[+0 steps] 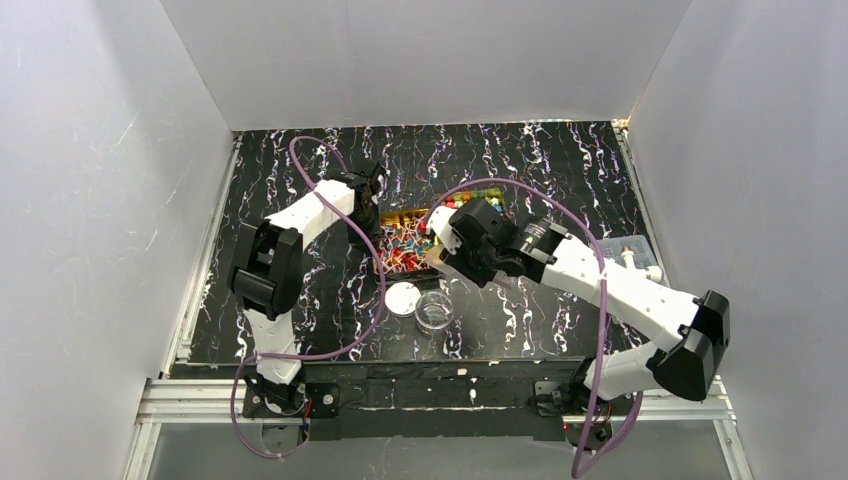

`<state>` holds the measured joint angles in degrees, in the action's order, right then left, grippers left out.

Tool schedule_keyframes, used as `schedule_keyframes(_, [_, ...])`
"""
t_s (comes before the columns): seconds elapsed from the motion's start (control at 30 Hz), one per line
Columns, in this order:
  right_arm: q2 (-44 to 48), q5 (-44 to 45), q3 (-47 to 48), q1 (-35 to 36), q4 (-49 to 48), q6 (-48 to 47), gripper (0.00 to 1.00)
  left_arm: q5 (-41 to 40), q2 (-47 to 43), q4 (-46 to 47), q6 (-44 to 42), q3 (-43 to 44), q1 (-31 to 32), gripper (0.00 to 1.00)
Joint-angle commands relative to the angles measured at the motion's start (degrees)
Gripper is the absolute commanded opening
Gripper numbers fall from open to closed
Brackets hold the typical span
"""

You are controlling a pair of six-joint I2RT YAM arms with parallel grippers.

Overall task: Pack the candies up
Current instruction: Move the storage box to the center of the board.

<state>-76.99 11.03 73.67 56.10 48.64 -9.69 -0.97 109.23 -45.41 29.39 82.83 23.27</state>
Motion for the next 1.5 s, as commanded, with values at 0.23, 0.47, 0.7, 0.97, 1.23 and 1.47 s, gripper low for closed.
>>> schedule_keyframes(0.23, [-9.5,-1.0,9.7,-3.0,6.1,-7.8,0.01,6.1,-4.1,2.3,2.8,-6.3,3.3,0.05])
schedule_keyframes(0.47, [-15.8,-0.5,14.9,-3.3,8.6,-7.9,0.01,4.4,-8.2,2.2,1.1,-7.3,3.2,0.27])
schedule_keyframes(0.7, [-21.7,1.8,19.9,-3.4,13.3,-6.8,0.01,3.1,-16.7,1.5,-0.1,-10.5,2.0,0.37])
schedule_keyframes(0.97, [-27.7,1.9,25.6,-3.4,16.6,-5.9,0.01,2.6,-29.2,1.6,-1.2,-18.0,1.0,0.47])
schedule_keyframes(1.23, [-34.4,4.0,31.9,-3.3,20.8,-5.7,0.01,8.6,-41.1,1.5,-4.9,-24.1,1.0,0.65])
schedule_keyframes(1.47, [-39.2,5.0,36.4,-2.8,22.6,-4.4,0.01,12.3,-50.6,1.3,-9.6,-27.8,1.0,0.76])
